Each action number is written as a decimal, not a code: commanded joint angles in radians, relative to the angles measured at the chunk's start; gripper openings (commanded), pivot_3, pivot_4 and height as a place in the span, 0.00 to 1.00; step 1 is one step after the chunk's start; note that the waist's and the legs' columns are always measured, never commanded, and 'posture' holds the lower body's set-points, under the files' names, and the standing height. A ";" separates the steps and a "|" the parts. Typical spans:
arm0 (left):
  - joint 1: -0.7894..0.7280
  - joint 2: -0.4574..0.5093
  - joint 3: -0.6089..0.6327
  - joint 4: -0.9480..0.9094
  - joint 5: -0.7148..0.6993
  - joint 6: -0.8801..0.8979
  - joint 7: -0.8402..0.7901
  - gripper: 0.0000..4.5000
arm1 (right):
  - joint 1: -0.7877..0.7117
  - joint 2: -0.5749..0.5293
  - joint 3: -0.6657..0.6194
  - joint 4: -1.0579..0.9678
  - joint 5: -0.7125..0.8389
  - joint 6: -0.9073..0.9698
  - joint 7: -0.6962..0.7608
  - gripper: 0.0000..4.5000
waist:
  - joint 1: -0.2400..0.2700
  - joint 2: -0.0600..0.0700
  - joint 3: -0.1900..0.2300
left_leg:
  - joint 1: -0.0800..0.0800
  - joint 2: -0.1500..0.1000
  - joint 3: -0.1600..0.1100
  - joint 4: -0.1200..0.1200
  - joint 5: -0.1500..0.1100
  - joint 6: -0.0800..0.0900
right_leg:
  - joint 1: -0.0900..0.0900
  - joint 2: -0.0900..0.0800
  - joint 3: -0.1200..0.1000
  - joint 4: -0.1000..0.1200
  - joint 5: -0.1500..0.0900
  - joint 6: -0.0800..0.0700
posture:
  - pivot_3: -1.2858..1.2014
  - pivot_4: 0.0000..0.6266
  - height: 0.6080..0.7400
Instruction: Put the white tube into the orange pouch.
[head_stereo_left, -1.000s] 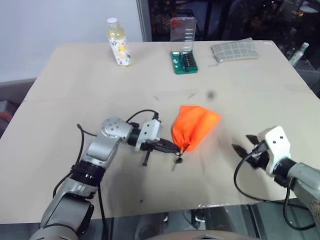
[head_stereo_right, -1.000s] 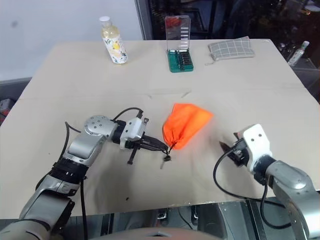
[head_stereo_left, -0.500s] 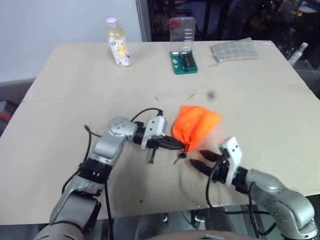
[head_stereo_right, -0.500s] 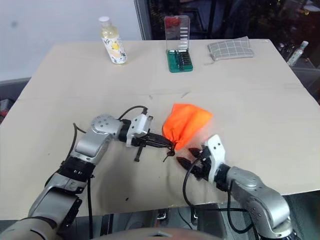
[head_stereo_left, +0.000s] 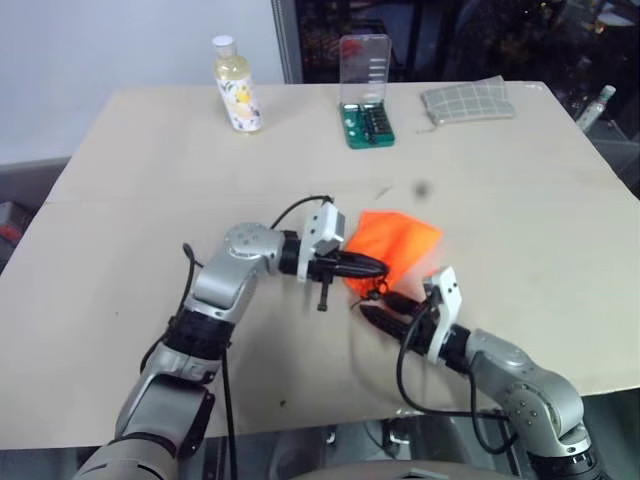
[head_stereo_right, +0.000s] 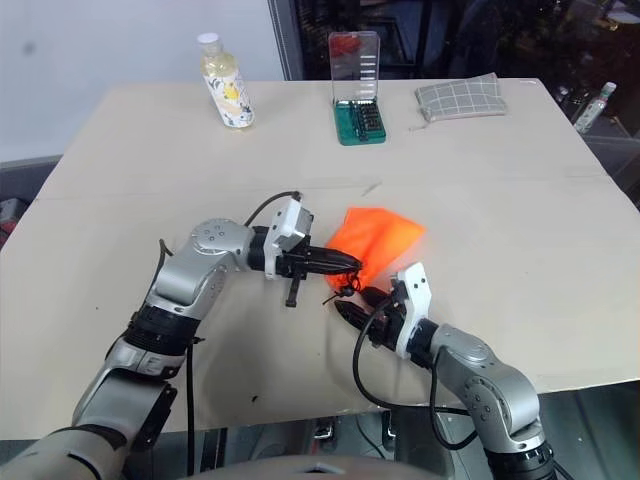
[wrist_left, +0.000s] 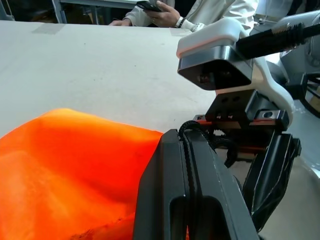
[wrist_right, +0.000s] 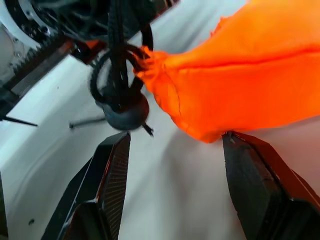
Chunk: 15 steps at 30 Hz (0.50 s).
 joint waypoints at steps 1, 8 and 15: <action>-0.025 -0.007 0.020 -0.051 -0.025 0.010 0.007 0.00 | 0.020 0.016 -0.015 -0.057 0.050 -0.025 0.002 0.65 | 0.000 0.000 0.000 | 0.000 0.000 0.000 0.000 0.000 0.000 | 0.000 0.000 0.000 0.000 0.000 0.000 | 0.52 0.24 1.00; -0.038 -0.023 0.039 -0.100 -0.096 0.070 -0.001 0.00 | 0.093 -0.023 -0.071 -0.161 0.155 -0.003 -0.002 0.65 | 0.002 0.000 0.000 | 0.000 0.000 0.000 0.000 0.000 -0.001 | 0.000 0.000 0.000 0.000 0.000 0.000 | 0.52 0.24 1.00; -0.061 -0.036 0.035 -0.121 -0.118 0.107 0.017 0.00 | 0.125 -0.045 -0.098 -0.198 0.209 -0.016 -0.028 0.65 | 0.000 0.000 0.000 | 0.002 0.000 0.000 0.000 0.000 0.000 | 0.001 0.000 0.001 0.001 0.000 0.000 | 0.52 0.24 1.00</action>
